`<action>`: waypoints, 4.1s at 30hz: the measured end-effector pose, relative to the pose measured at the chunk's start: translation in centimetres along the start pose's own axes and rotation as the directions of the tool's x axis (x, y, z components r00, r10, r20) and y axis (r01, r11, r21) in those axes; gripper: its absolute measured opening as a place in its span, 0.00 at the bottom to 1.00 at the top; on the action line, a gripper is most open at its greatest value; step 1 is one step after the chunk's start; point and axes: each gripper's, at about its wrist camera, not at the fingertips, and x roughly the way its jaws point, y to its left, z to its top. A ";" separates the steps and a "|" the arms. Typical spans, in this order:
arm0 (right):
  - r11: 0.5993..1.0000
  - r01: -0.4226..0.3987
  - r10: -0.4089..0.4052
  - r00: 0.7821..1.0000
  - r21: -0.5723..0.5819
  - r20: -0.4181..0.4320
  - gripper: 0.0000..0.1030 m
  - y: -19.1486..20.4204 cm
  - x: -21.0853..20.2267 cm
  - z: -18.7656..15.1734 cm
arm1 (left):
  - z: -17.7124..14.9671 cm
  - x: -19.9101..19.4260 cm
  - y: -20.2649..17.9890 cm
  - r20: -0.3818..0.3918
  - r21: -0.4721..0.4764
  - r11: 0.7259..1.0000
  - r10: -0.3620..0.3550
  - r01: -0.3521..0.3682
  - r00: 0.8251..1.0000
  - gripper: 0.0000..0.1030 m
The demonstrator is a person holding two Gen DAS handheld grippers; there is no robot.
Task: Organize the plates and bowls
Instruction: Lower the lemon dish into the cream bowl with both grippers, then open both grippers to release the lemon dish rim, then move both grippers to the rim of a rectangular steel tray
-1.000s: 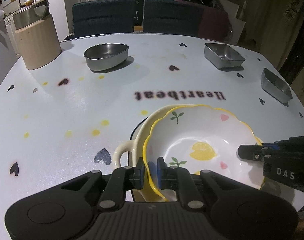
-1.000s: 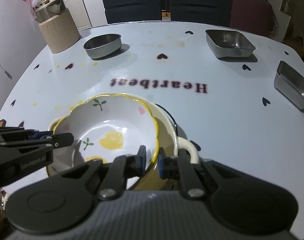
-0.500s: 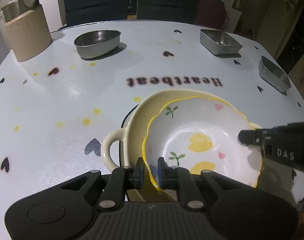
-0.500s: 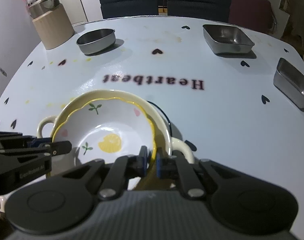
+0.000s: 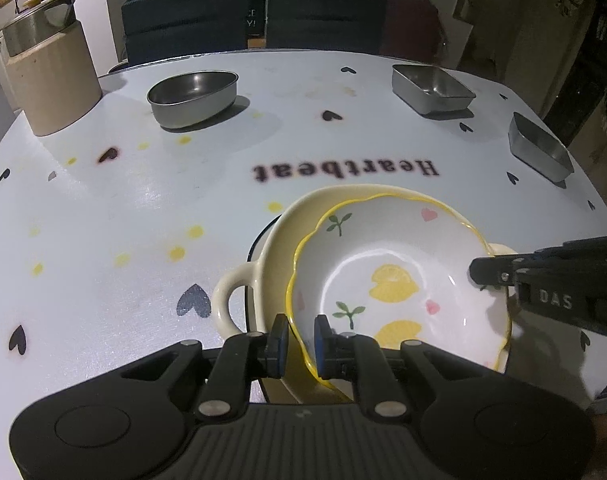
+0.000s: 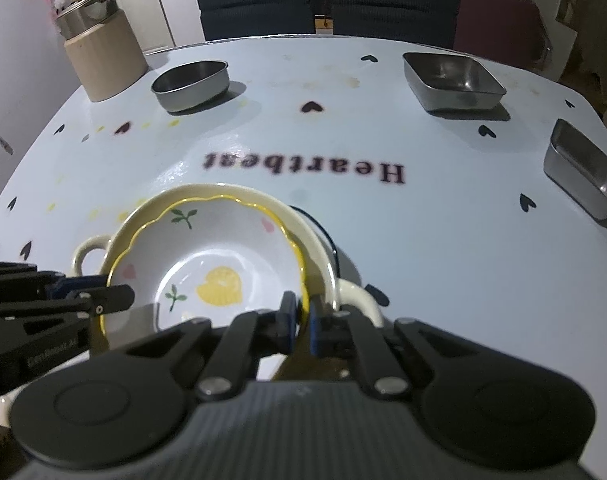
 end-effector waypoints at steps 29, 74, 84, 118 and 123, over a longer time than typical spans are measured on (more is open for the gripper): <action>0.983 -0.098 0.102 0.995 0.152 -0.021 0.29 -1.5 0.0 1.3 | 0.0 -1.3 0.9 0.010 -0.024 0.999 -0.032 0.032 0.999 0.14; 0.992 -0.104 0.094 0.987 0.074 0.130 0.74 -4.4 -5.2 0.3 | 2.7 -4.9 -1.1 0.136 -0.027 0.999 -0.024 0.028 0.990 0.90; 0.982 0.013 -0.066 0.958 0.188 0.278 1.00 -11.9 -8.8 -0.3 | 5.7 -4.5 -6.6 0.220 0.040 0.998 -0.047 0.039 0.974 1.00; 0.698 -0.053 -0.263 0.909 0.714 0.324 0.78 -37.5 0.0 -0.3 | 19.7 13.3 -28.2 0.267 0.238 0.946 -0.284 0.222 0.921 0.66; 0.736 -0.109 -0.175 0.923 0.669 0.343 0.62 -38.4 1.6 1.3 | 22.0 17.0 -29.6 0.217 0.204 0.948 -0.287 0.244 0.933 0.55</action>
